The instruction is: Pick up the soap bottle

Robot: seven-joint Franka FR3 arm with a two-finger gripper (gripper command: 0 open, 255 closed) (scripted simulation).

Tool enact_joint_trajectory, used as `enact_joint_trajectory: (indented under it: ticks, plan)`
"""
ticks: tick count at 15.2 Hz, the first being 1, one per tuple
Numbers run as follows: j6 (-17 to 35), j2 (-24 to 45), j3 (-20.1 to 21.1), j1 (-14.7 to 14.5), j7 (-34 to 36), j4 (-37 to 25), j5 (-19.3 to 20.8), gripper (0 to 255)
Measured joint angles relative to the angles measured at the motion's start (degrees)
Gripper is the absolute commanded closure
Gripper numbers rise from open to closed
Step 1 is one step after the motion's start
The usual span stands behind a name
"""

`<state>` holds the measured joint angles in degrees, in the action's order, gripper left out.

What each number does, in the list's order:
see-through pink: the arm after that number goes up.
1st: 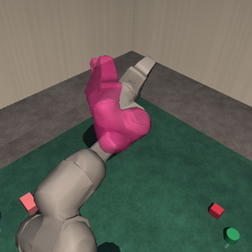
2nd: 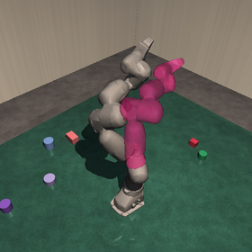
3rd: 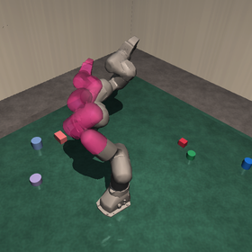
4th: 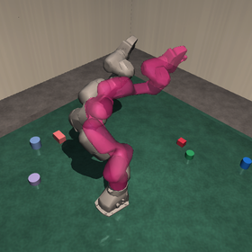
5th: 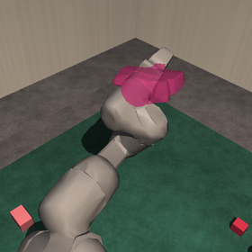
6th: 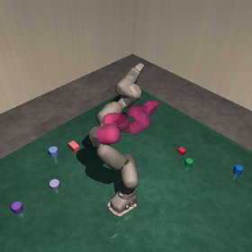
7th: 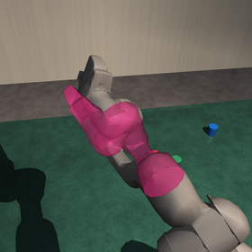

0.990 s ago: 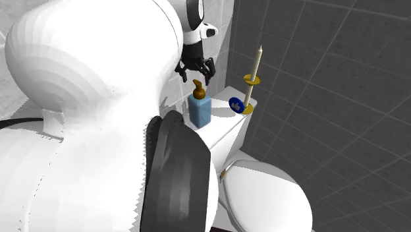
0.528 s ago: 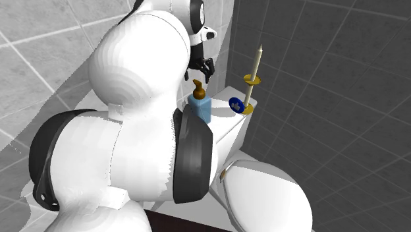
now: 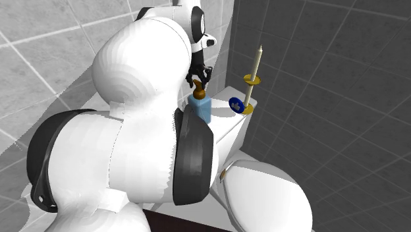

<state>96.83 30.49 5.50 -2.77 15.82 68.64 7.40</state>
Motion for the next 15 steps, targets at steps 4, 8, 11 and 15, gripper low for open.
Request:
enact_joint_trajectory:
  ticks: [4, 8, 11, 15]
  plan:
    - [0.0, 0.0, 0.0, 0.0, 0.0, 0.0, 0.0, 255]
    - [-0.3, 0.0, 0.0, 0.0, 0.0, -0.3, 0.0, 255]
    - [-2.3, 0.1, 0.0, -0.1, -0.1, -2.3, 0.0, 255]
    - [-5.8, 1.1, 0.0, -0.3, -0.6, -7.0, 0.0, 255]
